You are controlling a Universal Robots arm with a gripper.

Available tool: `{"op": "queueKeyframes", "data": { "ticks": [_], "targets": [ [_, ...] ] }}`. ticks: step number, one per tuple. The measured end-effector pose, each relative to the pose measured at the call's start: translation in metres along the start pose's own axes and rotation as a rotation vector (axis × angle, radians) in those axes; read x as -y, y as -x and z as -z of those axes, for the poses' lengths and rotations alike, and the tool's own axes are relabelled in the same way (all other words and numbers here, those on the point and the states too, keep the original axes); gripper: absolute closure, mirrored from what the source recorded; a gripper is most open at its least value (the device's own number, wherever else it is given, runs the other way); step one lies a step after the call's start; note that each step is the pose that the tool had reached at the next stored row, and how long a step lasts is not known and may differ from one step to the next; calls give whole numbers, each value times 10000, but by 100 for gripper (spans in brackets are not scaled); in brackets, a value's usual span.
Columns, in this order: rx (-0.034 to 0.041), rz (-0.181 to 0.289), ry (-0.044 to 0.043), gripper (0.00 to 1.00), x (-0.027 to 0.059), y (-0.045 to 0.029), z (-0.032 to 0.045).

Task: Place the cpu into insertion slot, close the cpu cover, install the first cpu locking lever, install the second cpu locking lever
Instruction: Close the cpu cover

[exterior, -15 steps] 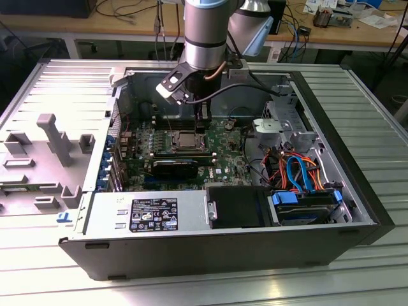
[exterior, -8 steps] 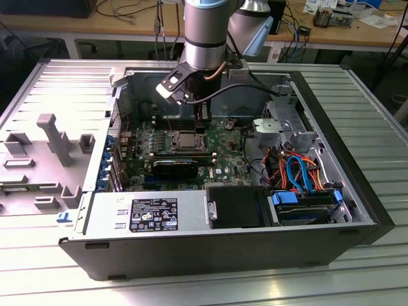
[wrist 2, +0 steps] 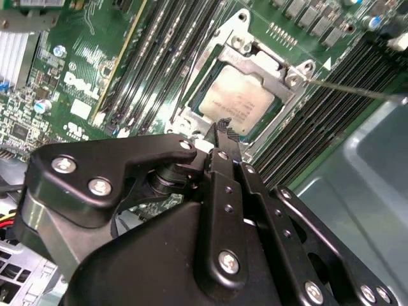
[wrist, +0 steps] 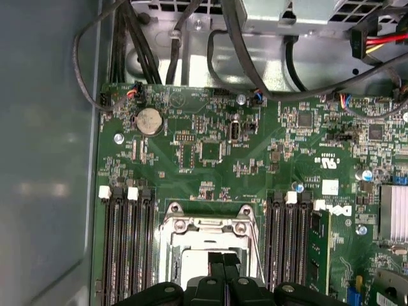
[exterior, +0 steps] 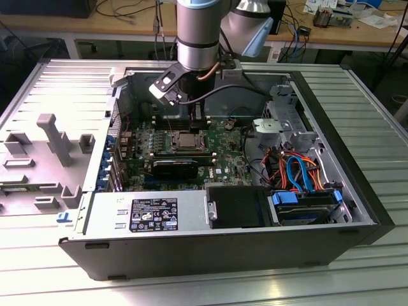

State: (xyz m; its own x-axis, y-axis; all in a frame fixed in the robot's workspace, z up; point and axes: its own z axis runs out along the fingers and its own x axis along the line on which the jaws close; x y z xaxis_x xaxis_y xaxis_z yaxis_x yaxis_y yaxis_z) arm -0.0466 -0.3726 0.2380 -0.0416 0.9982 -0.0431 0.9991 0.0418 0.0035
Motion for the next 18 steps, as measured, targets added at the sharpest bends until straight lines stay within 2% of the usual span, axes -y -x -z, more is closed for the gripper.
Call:
{"op": "queueKeyframes", "data": {
  "ticks": [1,5,18],
  "targets": [
    [-5,10,2,89,56,-3,-5],
    [-5,17,2,89,119,-6,-13],
    [-4,17,1,89,125,-7,-21]
  ]
}}
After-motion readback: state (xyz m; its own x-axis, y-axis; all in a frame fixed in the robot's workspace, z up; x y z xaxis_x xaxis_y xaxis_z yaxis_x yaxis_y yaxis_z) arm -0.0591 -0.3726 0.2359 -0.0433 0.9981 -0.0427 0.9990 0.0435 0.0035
